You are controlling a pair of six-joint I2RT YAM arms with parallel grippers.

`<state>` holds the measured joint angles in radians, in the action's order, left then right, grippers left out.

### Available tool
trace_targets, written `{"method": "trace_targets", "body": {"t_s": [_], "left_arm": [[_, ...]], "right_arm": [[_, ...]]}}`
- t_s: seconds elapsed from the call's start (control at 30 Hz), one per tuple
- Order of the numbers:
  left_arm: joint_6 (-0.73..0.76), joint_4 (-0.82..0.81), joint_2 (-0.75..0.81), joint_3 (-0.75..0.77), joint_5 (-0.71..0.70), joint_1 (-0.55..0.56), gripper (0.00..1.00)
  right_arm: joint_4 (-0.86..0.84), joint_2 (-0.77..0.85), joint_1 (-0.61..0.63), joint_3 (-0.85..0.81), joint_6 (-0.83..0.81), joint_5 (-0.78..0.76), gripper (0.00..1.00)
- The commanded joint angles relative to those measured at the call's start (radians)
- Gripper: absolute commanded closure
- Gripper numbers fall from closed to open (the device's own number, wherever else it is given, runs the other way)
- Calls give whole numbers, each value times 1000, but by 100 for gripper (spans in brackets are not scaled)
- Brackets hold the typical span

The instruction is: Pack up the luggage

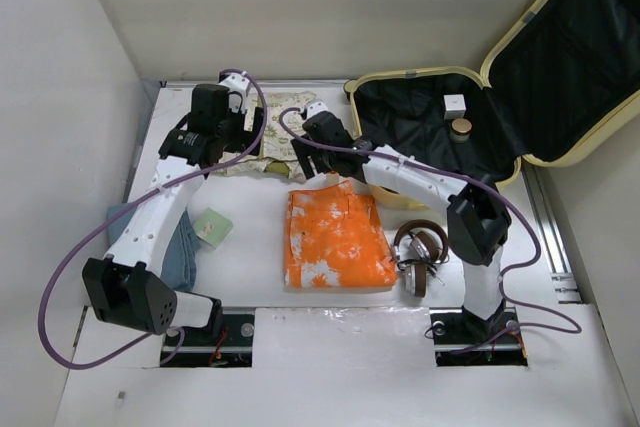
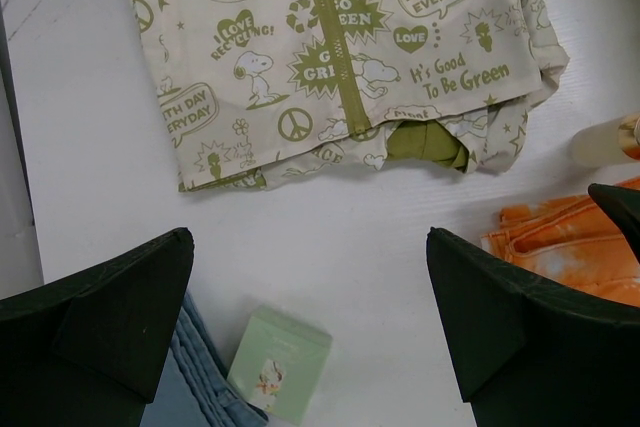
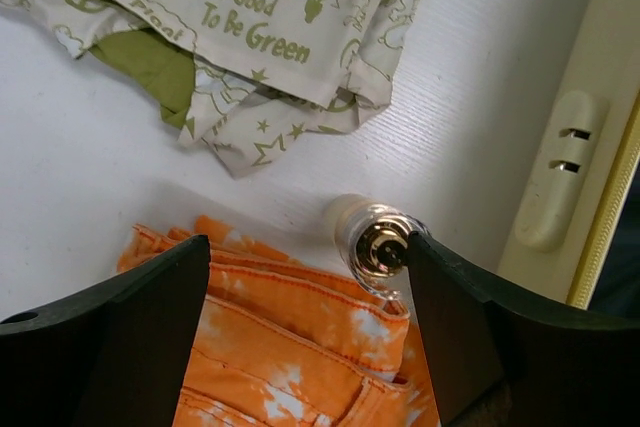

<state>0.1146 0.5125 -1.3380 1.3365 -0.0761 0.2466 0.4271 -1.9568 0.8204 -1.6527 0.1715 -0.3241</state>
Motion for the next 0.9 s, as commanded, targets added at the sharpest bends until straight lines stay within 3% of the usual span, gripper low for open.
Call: {"method": "trace_targets", "body": {"t_s": [0.0,0.17,0.3,0.6,0.87], "left_arm": [[5,-28,2,30,10,-4,0],[5,-28,2,39,19,-4,0],[5,-28,2,39,19,-4,0],[5,-28,2,39,19,-4,0],[5,-28,2,39,10,-4,0]], "right_arm": [[57,52,14,-44,-23,-65,16],[120,61,14,-91,-12,-112,13],[121,61,-21,-42,42,-57,13],[-50,9,-75,44,51,95,16],[-94,-59,-86,-2,40,128,30]]}}
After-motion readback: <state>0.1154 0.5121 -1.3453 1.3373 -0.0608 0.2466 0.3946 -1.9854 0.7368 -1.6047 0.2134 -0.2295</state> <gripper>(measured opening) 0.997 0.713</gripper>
